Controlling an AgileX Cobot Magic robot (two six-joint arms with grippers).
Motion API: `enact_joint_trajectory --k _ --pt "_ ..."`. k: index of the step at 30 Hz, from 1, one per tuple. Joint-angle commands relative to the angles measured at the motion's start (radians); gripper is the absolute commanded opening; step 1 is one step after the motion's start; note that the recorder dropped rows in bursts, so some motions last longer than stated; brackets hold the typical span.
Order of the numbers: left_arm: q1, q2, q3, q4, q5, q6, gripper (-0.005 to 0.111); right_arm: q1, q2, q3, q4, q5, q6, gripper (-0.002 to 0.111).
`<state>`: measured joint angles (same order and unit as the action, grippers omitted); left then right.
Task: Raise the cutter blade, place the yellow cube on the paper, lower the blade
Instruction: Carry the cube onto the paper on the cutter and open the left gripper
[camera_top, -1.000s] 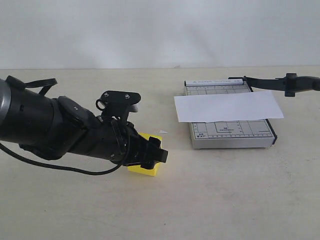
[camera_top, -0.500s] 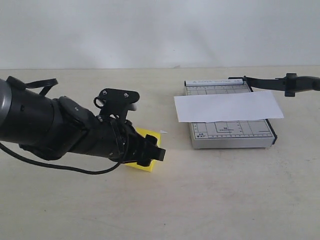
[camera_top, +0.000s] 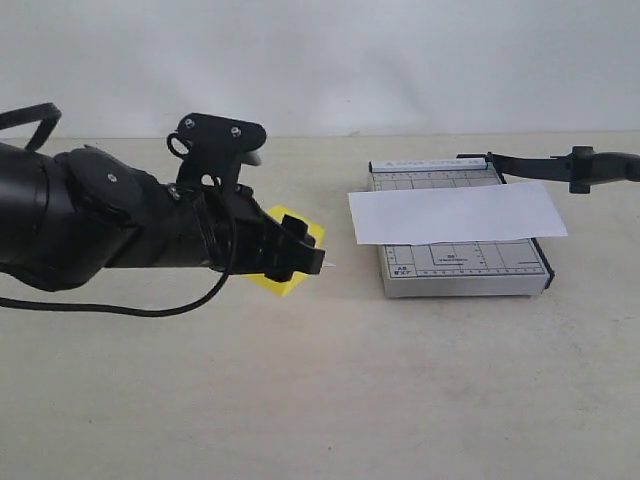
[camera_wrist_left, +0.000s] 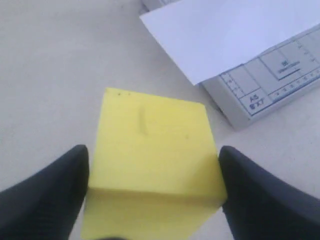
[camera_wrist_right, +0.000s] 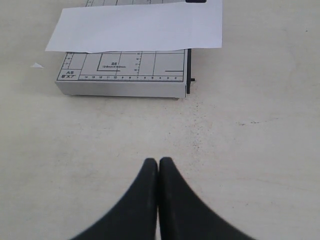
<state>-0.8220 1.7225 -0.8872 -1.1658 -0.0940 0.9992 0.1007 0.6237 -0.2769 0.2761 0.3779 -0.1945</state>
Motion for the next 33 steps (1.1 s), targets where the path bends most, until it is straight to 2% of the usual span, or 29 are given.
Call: enact_joint_trajectory --k 1,5,8,12,15,19,26,33 --pt "0.003 -0.041 0.0 0.008 -0.038 0.003 0.004 0.001 0.004 -0.005 0.002 -0.01 -0.003 0.0" --pt "0.003 -0.041 -0.094 0.008 0.014 0.003 0.004 0.001 0.004 -0.005 0.002 -0.01 -0.003 0.0" --pt "0.003 0.01 -0.263 0.042 0.094 0.003 0.004 0.001 0.004 -0.005 0.002 -0.01 -0.003 0.0" --pt "0.003 0.207 -0.542 0.093 0.252 0.003 0.004 0.001 0.004 -0.005 0.002 -0.01 -0.003 0.0" --pt "0.003 0.381 -0.739 0.093 0.31 0.003 0.004 0.001 0.004 -0.005 0.002 -0.01 -0.003 0.0" --pt "0.003 0.52 -0.899 0.093 0.409 0.011 0.004 0.001 0.004 -0.005 0.002 -0.014 -0.003 0.0" --pt "0.003 0.691 -1.043 0.093 0.438 0.013 0.004 0.001 0.004 -0.005 0.002 -0.005 -0.003 0.0" --pt "0.003 0.748 -1.061 0.083 0.409 0.048 0.004 0.001 0.004 -0.005 0.002 -0.005 -0.003 0.0"
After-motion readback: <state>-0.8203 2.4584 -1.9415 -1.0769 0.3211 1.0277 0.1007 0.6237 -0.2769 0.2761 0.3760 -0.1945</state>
